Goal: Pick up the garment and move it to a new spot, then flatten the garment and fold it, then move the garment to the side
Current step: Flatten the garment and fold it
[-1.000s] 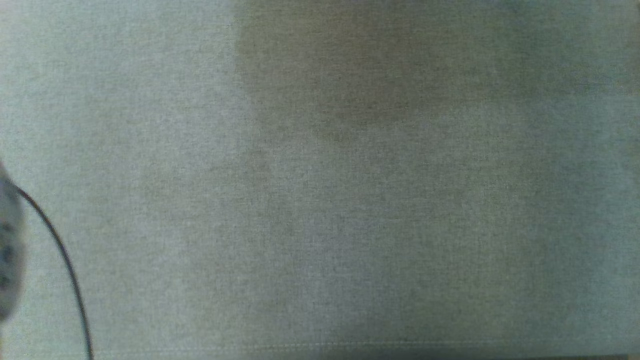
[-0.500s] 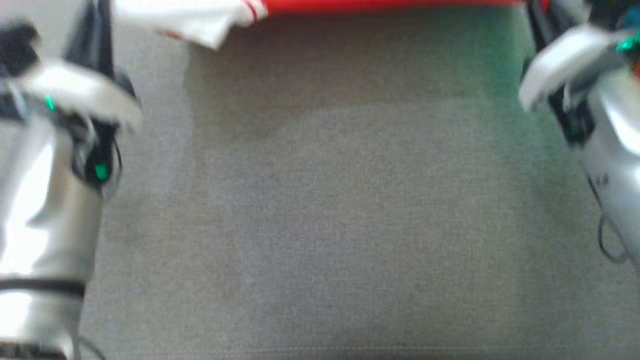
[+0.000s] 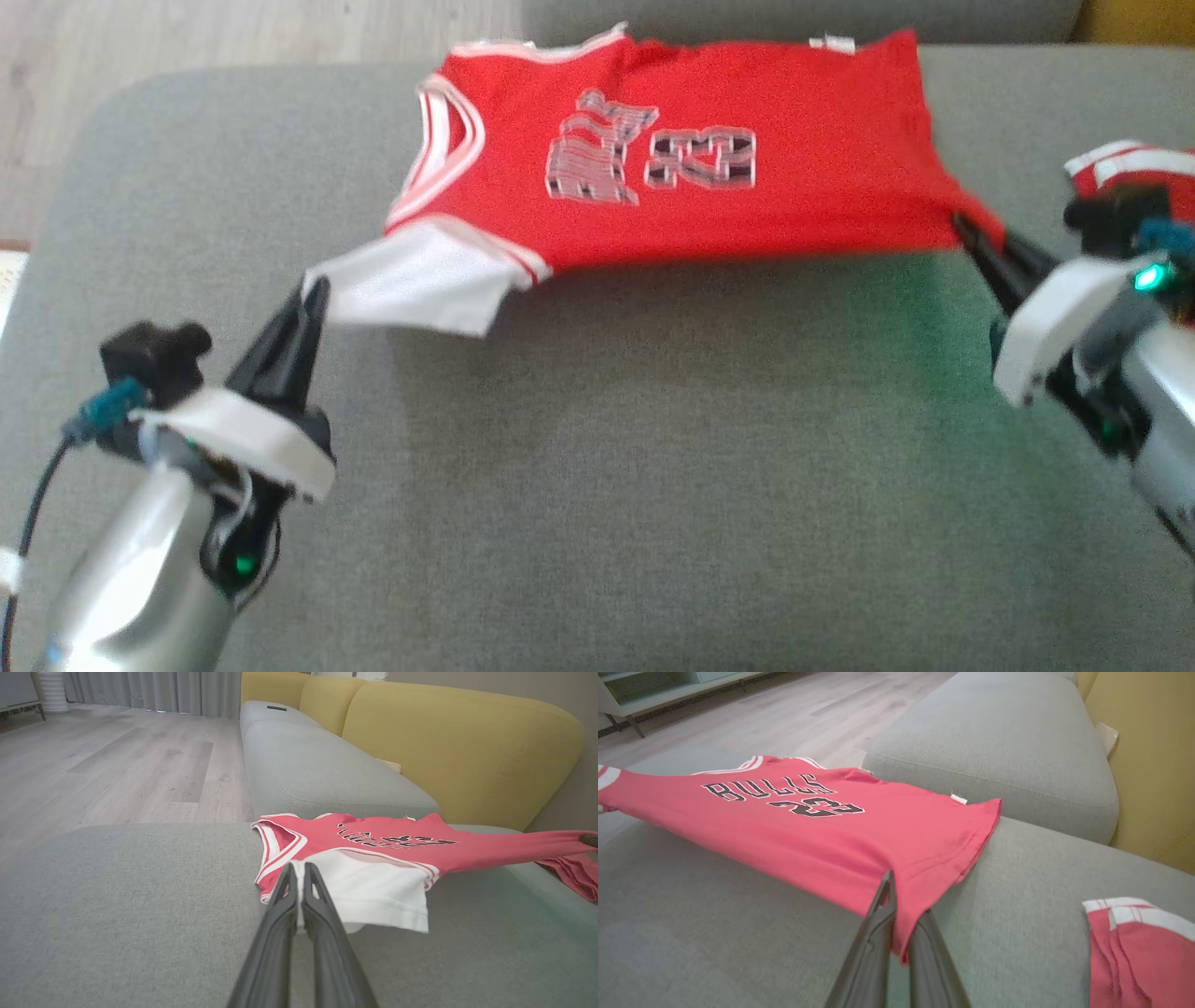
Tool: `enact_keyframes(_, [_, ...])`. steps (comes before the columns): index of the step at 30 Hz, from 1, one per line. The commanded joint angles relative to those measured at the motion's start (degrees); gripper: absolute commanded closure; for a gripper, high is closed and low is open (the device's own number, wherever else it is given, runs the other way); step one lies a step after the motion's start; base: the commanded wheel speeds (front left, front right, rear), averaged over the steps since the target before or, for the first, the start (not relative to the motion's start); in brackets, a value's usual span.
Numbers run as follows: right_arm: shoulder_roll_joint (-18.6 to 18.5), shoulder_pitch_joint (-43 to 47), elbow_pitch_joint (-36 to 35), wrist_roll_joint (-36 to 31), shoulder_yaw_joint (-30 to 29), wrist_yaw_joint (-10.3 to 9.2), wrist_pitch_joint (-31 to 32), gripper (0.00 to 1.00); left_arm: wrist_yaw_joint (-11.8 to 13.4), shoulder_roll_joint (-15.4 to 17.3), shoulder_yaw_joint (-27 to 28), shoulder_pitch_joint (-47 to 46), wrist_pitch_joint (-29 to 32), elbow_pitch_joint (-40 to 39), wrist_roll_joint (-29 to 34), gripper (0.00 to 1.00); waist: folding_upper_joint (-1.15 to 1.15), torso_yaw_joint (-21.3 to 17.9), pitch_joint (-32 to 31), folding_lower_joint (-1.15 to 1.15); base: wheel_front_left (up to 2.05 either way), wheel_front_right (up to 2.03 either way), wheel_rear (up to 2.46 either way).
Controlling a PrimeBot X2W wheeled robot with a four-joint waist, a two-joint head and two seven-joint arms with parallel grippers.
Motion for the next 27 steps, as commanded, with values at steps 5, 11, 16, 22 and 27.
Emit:
enact_keyframes(5, [-4.90, 5.74, -5.10, 3.16, 1.69, -0.05, 2.64, 1.00, 0.98, 3.88, 1.55, 3.46, 1.94, -5.96, -1.17, 1.00, 0.00, 0.09, -3.78, 0.00, 0.00, 0.00, 0.00])
enact_keyframes(11, [-8.54, 12.74, -10.18, 6.54, 2.61, -0.05, 5.88, 1.00, 3.00, 6.43, 0.82, 11.84, 4.85, -13.22, -1.98, 1.00, 0.00, -0.23, -6.81, 0.00, 0.00, 0.00, 0.00])
enact_keyframes(16, [-11.99, 18.13, -15.09, 8.84, 3.29, -0.05, 9.86, 1.00, 5.08, 9.13, 0.48, 18.86, 7.97, -20.95, -2.86, 1.00, 0.00, -0.52, -8.10, 0.00, 0.00, 0.00, 0.00])
enact_keyframes(22, [-14.46, 19.92, -18.82, 9.98, 1.05, -0.05, 14.30, 1.00, 7.00, 11.72, 0.89, 20.68, 10.45, -27.23, -2.35, 1.00, 0.00, -0.93, -6.90, 0.00, 0.00, 0.00, 0.00])
enact_keyframes(27, [-13.22, 18.07, -19.34, 8.62, -0.51, -0.05, 19.31, 1.00, 6.31, 12.18, 0.65, 15.80, 11.76, -26.89, -1.11, 1.00, 0.00, -1.54, -4.03, 0.00, 0.00, 0.00, 0.00])
